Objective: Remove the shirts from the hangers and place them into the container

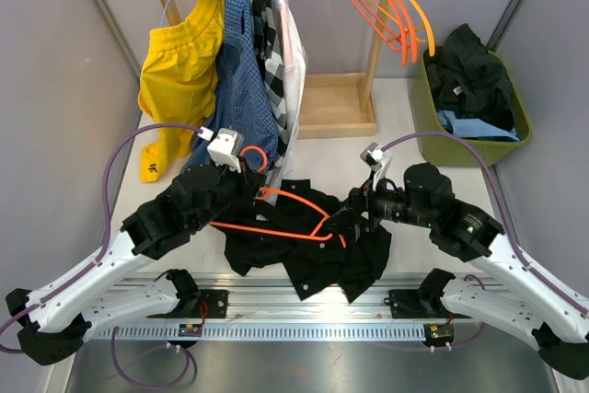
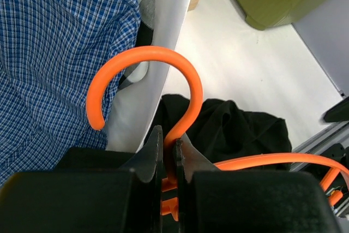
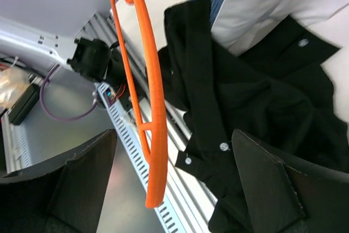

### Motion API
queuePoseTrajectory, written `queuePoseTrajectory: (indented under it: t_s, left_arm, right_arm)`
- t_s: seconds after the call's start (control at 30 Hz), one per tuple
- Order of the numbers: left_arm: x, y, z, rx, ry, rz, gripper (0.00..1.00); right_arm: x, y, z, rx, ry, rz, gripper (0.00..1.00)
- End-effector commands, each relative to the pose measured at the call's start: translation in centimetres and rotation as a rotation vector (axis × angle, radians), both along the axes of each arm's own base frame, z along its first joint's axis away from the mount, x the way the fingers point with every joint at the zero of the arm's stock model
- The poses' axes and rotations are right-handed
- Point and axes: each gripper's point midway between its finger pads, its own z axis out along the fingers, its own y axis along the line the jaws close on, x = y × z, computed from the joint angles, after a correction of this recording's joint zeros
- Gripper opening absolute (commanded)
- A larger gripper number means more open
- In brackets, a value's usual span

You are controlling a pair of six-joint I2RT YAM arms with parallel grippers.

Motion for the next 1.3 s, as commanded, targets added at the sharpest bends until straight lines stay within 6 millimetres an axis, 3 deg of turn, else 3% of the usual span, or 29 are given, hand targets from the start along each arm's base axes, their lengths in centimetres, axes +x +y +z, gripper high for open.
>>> queuePoseTrajectory:
  t_s: [0.0, 0.1, 0.2, 0.23, 0.37, 0.43, 0.57, 0.77, 0.8, 0.87, 0.9, 0.97, 1.17, 1.27]
  left_arm:
    - [0.3, -1.2, 4.6, -0.1, -0.097, -0.042, 0.0]
    - [0.5, -1.5, 5.2, -0.111, -0.112, -0.047, 0.0]
    - [0.8, -1.7, 5.4, -0.106, -0.12, -0.043, 0.0]
    - [1.0, -1.7, 5.3, -0.099, -0.121, -0.04, 0.0]
    - [1.3, -2.2, 5.3, -0.096, -0.117, -0.045, 0.0]
    - [1.4, -2.4, 5.4, -0.101, -0.116, -0.047, 0.0]
    - [1.4, -2.6, 5.9, -0.121, -0.122, -0.052, 0.0]
    - [1.4, -2.4, 6.9, -0.142, -0.132, -0.045, 0.02]
    - [1.3, -2.3, 7.2, -0.149, -0.136, -0.043, 0.24]
    - [1.3, -2.2, 7.4, -0.16, -0.139, -0.037, 0.52]
    - [1.2, -2.0, 7.7, -0.167, -0.145, -0.034, 0.74]
    - [1.2, -1.7, 8.0, -0.176, -0.152, -0.021, 0.99]
    - [0.9, -1.1, 9.9, -0.216, -0.186, -0.015, 0.99]
    - [0.3, 0.2, 11.4, -0.252, -0.228, 0.004, 0.99]
  right_arm:
    - [-1.6, 2.0, 1.6, 0.107, 0.016, 0.125, 0.91]
    - [-2.0, 2.6, 0.8, 0.109, 0.056, 0.159, 0.86]
    - [-2.3, 2.9, 0.4, 0.107, 0.083, 0.178, 0.7]
    - [-2.3, 3.0, 0.1, 0.105, 0.091, 0.181, 0.56]
    - [-2.5, 3.2, -0.1, 0.107, 0.107, 0.196, 0.29]
    - [-2.4, 3.2, -0.3, 0.103, 0.111, 0.192, 0.28]
    - [-2.2, 3.1, -0.5, 0.099, 0.114, 0.179, 0.03]
    - [-2.1, 2.8, -0.6, 0.089, 0.106, 0.157, 0.0]
    - [-2.0, 2.7, -0.5, 0.089, 0.1, 0.153, 0.0]
    - [-2.0, 2.6, -0.6, 0.086, 0.098, 0.149, 0.0]
    - [-2.0, 2.6, -0.5, 0.088, 0.095, 0.148, 0.0]
    - [-2.0, 2.6, -0.6, 0.089, 0.096, 0.145, 0.0]
    - [-1.7, 2.4, -0.7, 0.082, 0.091, 0.125, 0.0]
    - [-1.0, 0.8, -0.1, 0.043, 0.032, 0.05, 0.0]
